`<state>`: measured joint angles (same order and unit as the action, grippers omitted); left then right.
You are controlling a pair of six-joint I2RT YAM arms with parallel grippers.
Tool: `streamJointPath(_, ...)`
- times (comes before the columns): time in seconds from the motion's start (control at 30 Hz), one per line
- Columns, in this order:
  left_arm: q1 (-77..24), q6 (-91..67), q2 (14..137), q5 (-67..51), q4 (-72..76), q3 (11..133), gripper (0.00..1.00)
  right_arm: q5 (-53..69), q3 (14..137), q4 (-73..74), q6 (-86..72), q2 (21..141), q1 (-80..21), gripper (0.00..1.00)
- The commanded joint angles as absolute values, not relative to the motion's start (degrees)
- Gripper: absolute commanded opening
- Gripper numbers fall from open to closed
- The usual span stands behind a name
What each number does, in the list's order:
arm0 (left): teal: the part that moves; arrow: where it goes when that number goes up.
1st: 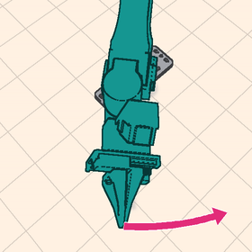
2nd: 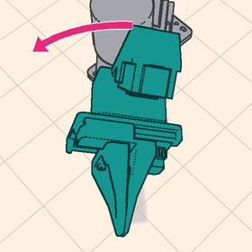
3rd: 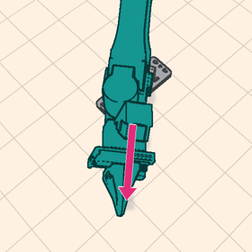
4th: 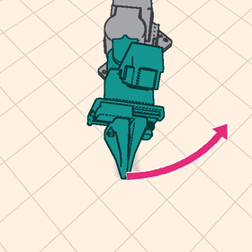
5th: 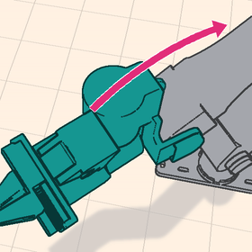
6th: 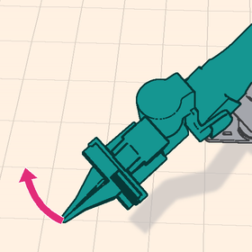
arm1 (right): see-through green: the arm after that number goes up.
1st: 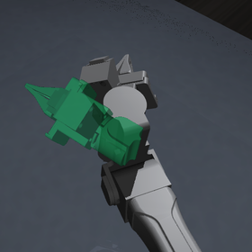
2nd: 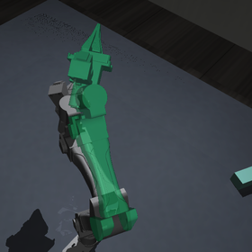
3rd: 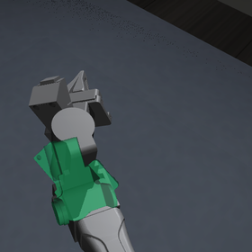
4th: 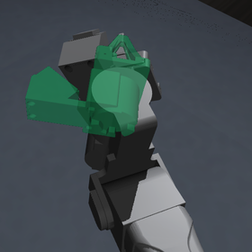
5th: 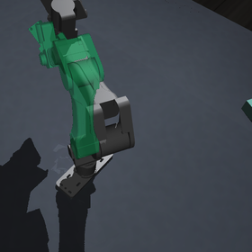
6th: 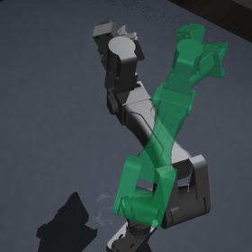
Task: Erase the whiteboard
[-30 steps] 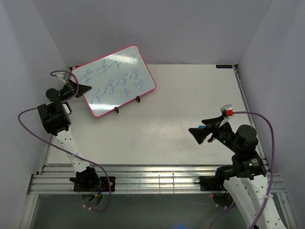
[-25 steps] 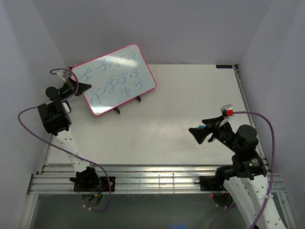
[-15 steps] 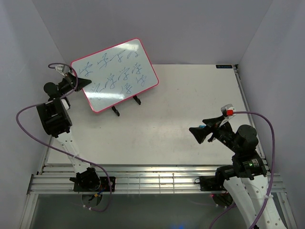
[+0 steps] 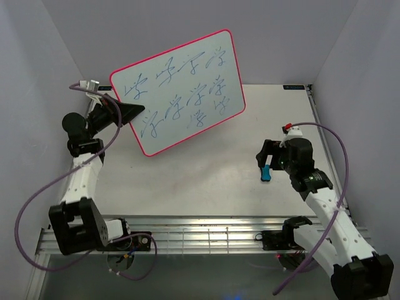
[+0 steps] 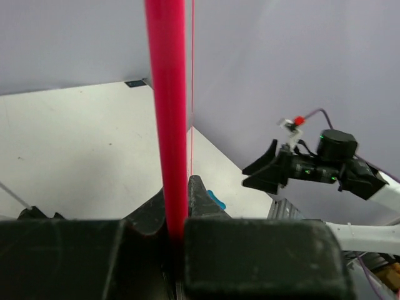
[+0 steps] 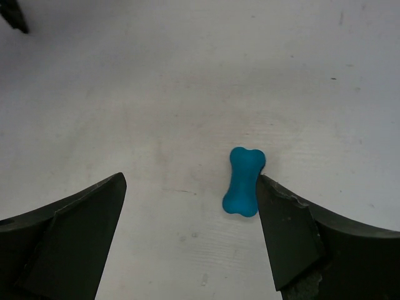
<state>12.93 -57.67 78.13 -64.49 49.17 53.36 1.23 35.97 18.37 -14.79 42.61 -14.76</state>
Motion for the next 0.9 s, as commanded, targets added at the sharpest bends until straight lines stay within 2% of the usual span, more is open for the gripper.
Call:
streamJointPath(0.0, 14.1, -48.7, 65.3, -51.3, 29.6, 48.0, 0.00, -11.2, 41.5, 19.0, -13.6, 49.0, -14.5, 0.90)
streamJointPath(0.13, 14.1, -47.9, 57.7, -53.5, 16.7, 43.6, 0.00, -9.9, 44.7, 19.6, -11.8, 54.2, -14.0, 0.91)
streamJointPath(0.2, 14.1, -44.3, 55.5, -52.7, 2.2, 43.3, 0.00, -9.8, 45.6, 20.5, -11.3, 56.5, -13.4, 0.95)
streamJointPath(0.3, 13.3, -36.9, 49.6, -45.8, -12.4, 45.3, 0.00, -7.4, 46.1, 21.0, -9.9, 58.7, -11.7, 0.98)
streamJointPath(0.37, 10.6, -35.9, 46.0, -42.3, -14.2, 45.2, 0.00, -5.4, 46.5, 21.5, -9.7, 61.7, -10.8, 1.00)
streamJointPath(0.4, 9.5, -35.6, 45.6, -42.4, -16.7, 45.4, 0.00, -4.9, 46.7, 22.4, -9.5, 63.0, -10.6, 0.95)
streamJointPath(0.47, 8.3, -34.3, 45.4, -43.8, -18.7, 45.4, 0.00, -4.7, 47.3, 23.3, -9.3, 66.9, -10.5, 0.91)
streamJointPath(0.5, 7.3, -33.8, 45.4, -44.0, -19.8, 45.5, 0.00, -5.3, 47.5, 24.2, -9.3, 68.1, -10.5, 0.86)
streamJointPath(0.7, 3.6, -31.6, 45.3, -46.8, -24.7, 45.3, 0.00, -4.5, 47.0, 24.0, -9.0, 74.6, -10.5, 0.73)
streamJointPath(0.87, 1.2, -28.1, 44.9, -41.9, -30.4, 45.4, 0.00, -5.1, 47.3, 24.3, -8.6, 78.4, -10.7, 0.62)
